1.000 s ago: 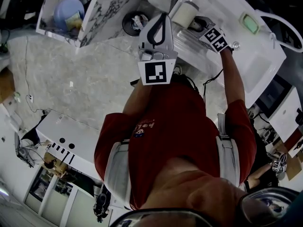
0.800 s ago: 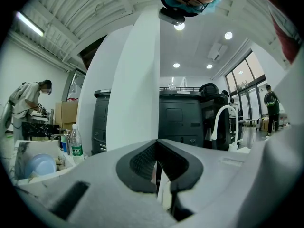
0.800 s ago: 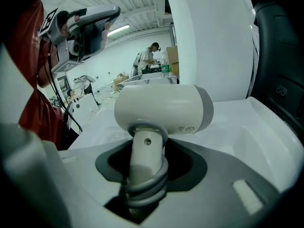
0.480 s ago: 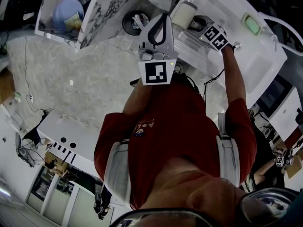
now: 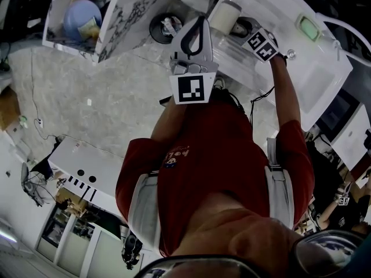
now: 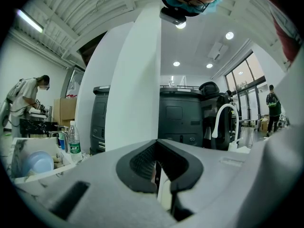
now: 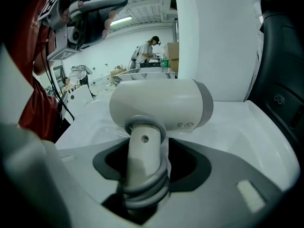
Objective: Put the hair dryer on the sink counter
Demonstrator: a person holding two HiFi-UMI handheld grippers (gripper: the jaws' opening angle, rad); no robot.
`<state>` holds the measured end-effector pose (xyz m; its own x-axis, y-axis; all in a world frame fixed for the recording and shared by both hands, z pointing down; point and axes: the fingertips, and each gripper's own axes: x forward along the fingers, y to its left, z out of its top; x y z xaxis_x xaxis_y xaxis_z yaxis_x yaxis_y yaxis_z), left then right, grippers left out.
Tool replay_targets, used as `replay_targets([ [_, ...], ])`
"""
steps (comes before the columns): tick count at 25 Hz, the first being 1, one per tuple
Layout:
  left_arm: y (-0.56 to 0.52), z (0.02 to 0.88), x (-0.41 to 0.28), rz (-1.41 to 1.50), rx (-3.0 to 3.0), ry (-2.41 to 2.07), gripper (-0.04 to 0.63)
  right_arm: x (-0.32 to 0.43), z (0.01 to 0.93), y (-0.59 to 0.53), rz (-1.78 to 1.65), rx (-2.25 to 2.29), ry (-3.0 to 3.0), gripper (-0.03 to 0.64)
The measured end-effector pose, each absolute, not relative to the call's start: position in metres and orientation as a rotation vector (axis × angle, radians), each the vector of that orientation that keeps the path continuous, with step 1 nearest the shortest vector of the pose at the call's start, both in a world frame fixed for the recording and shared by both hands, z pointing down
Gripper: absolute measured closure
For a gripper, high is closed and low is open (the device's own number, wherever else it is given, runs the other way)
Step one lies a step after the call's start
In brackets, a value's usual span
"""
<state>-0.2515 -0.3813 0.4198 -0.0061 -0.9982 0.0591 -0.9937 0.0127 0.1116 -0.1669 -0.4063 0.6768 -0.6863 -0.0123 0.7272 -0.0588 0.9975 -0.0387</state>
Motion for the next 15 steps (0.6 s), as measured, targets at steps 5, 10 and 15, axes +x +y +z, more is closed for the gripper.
replay_targets([
  [5, -0.382, 0.42, -0.249, -0.052, 2.137, -2.138, 0.594, -0.165, 0.681, -0.409, 0.11, 0.065, -2.315, 0.315],
  [10, -0.385, 0.416, -0.244, -0.049, 2.157, -2.128, 0.594, -0.162, 0.678, -0.409, 0.108, 0.08, -2.311, 0.276],
  [15, -0.385, 0.411, -0.232, -0.052, 2.175, -2.115, 0.594, -0.154, 0.667, -0.411, 0.136, 0.114, -2.347, 0.268],
])
